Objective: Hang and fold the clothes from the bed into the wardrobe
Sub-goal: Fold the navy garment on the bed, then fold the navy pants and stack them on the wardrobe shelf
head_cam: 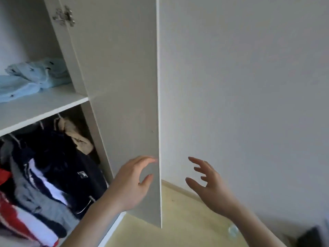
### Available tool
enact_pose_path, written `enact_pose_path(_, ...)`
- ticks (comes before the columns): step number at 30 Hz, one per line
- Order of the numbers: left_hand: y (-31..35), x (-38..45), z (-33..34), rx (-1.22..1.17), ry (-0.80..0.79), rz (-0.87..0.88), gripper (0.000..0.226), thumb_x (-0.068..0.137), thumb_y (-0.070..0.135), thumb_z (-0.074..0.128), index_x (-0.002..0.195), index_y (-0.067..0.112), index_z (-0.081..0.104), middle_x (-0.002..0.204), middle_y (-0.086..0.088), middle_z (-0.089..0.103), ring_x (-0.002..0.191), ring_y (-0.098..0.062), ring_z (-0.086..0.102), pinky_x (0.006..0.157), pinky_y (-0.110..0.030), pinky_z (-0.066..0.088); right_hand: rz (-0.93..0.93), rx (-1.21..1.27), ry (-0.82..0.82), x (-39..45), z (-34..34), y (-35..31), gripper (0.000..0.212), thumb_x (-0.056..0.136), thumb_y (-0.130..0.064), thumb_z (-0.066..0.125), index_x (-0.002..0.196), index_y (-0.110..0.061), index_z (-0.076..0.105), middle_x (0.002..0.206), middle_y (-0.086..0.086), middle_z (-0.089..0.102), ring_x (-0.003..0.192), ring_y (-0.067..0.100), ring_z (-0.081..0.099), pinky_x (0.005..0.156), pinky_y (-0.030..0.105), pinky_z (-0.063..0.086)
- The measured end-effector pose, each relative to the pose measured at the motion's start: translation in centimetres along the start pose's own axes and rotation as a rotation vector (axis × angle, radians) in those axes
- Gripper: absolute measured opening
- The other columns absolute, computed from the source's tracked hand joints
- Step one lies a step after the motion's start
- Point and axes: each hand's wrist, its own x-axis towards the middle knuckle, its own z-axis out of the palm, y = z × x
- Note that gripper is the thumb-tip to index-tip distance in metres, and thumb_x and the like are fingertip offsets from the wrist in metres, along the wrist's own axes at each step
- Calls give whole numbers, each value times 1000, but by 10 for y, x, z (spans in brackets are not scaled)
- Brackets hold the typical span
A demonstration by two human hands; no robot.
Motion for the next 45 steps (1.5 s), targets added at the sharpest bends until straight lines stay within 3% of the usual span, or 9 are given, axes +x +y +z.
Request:
enact_pose_path(4,77,21,89,-53,-203,153,39,98,26,61,134,40,57,137,37,43,132,13,38,103,2,19,184,-2,161,-89,-68,61,54,95,-45,65,142,-57,40,135,-42,42,124,-23,40,102,16,38)
enact_pose_path(10,200,41,202,-68,-500,438,38,98,33,61,134,41,55,137,38,39,133,12,36,100,4,16,466,28,483,-226,-155,121,53,94,-41,66,141,-54,44,134,-33,47,126,-15,44,103,22,45)
enact_pose_path(15,310,42,283,-125,-687,643,36,98,34,62,132,44,56,137,37,41,128,11,40,102,-6,29,657,-6,704,-331,-211,154,55,95,-39,67,145,-46,45,138,-29,46,122,-18,45,92,3,38)
enact_pose_path(19,389,34,348,-169,-812,776,37,97,32,63,132,43,57,137,36,41,122,13,41,95,3,27,787,-18,828,-397,-249,177,53,96,-42,65,143,-50,43,140,-27,46,129,-7,46,111,27,42)
enact_pose_path(25,493,24,443,-230,-963,901,40,96,33,63,135,39,56,144,28,43,133,4,42,109,-26,41,950,-15,921,-477,-306,217,50,96,-42,66,138,-54,43,139,-29,44,126,-7,47,109,25,41)
enact_pose_path(28,546,16,493,-228,-1028,970,41,95,39,61,135,43,54,143,32,40,134,7,39,107,-22,41,1015,-7,987,-520,-336,234,49,95,-42,67,136,-56,43,138,-30,45,127,-6,48,108,27,43)
enact_pose_path(32,631,-16,553,-193,-1125,1116,41,95,39,62,136,42,54,142,31,40,135,4,40,113,-17,29,1082,-8,1124,-589,-361,247,52,94,-40,69,139,-51,45,139,-32,45,124,-8,50,104,24,45)
enact_pose_path(38,762,-101,617,-150,-1243,1313,46,94,44,60,139,42,51,150,27,37,138,0,39,115,-24,33,1169,-4,1332,-715,-389,258,49,93,-30,72,132,-48,48,135,-29,50,121,-8,53,90,7,42)
enact_pose_path(45,877,-214,677,-148,-1258,1265,43,96,36,63,138,37,55,151,21,37,138,-4,41,113,-21,32,1202,33,1305,-859,-441,298,52,96,-31,70,141,-39,47,139,-22,47,123,0,53,102,21,45)
